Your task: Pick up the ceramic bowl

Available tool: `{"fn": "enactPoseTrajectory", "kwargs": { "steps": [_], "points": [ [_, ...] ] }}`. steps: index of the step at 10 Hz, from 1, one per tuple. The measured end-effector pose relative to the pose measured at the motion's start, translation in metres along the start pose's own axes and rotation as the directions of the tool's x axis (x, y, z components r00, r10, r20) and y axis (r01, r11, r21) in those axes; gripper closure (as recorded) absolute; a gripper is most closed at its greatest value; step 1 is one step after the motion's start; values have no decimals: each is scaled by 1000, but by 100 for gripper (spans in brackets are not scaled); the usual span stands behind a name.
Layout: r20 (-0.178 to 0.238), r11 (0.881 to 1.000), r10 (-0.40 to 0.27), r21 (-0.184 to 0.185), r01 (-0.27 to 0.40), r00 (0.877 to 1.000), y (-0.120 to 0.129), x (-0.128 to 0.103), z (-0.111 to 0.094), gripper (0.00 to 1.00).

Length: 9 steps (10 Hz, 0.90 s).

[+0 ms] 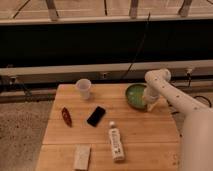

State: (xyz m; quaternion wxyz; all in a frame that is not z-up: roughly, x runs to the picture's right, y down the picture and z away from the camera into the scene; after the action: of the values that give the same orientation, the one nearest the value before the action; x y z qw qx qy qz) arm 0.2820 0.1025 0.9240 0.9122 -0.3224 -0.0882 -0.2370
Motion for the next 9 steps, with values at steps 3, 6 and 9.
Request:
{"fn": "enactPoseTrajectory", "kwargs": {
  "steps": [3,6,9],
  "points": [
    [7,1000,2,15,-2,1000,2,2,-4,100],
    [11,999,5,47,-6,1000,9,5,-22,100],
    [-10,998,-24,60,24,1000,7,2,-42,100]
  ]
}}
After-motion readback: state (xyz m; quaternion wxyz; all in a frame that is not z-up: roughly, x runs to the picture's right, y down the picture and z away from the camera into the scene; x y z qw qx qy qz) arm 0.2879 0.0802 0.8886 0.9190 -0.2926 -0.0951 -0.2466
